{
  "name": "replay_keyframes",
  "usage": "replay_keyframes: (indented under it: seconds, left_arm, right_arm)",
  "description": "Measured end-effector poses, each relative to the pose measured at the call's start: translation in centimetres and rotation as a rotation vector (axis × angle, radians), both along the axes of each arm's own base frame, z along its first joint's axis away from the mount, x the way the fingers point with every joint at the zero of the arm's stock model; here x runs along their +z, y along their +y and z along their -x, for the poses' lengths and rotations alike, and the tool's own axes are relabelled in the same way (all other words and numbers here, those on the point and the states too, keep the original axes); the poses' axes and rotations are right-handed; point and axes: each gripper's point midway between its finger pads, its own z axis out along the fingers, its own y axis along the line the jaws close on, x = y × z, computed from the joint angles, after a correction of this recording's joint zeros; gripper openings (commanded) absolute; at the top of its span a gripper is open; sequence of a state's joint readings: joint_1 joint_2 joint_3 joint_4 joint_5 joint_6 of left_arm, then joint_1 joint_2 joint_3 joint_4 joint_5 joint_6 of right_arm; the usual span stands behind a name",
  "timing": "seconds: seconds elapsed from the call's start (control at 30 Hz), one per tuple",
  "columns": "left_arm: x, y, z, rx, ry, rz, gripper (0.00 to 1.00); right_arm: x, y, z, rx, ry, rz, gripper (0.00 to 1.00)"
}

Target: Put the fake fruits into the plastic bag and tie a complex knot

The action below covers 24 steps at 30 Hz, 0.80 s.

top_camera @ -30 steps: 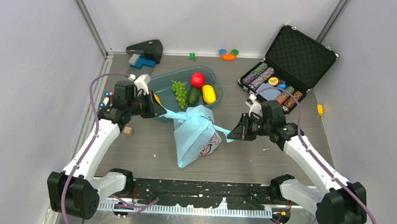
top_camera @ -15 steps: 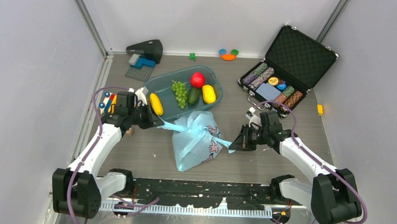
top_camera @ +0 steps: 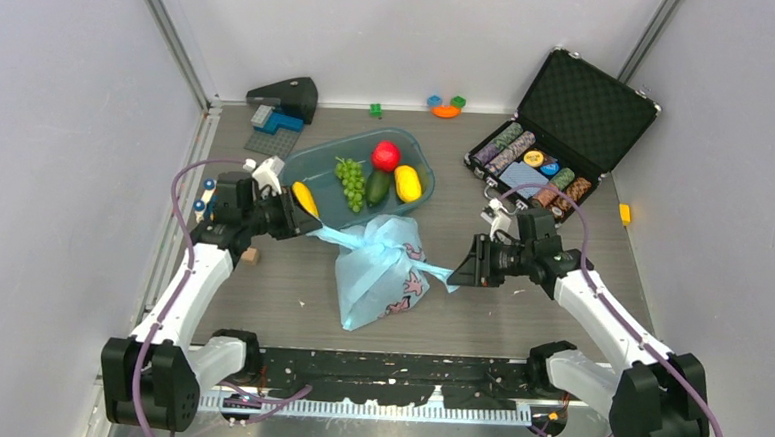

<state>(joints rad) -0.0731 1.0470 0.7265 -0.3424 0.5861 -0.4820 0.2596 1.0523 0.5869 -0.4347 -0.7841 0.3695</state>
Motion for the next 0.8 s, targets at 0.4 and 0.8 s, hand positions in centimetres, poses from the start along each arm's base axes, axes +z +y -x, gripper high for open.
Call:
replay_keyframes:
  seconds: [0.4, 0.8]
  left_arm:
    - [2.7, 1.4, -0.8, 0.034, -0.116, -0.071, 0.99]
    - [3.1, 4.6, -0.8, 0.167, -0.158, -0.221, 0.99]
  right_arm:
    - [3.2, -0.7, -0.3, -0.006, -0.118, 0.031, 0.95]
    - [2.9, -6.3, -5.4, -0.279, -0.251, 0.343, 0.96]
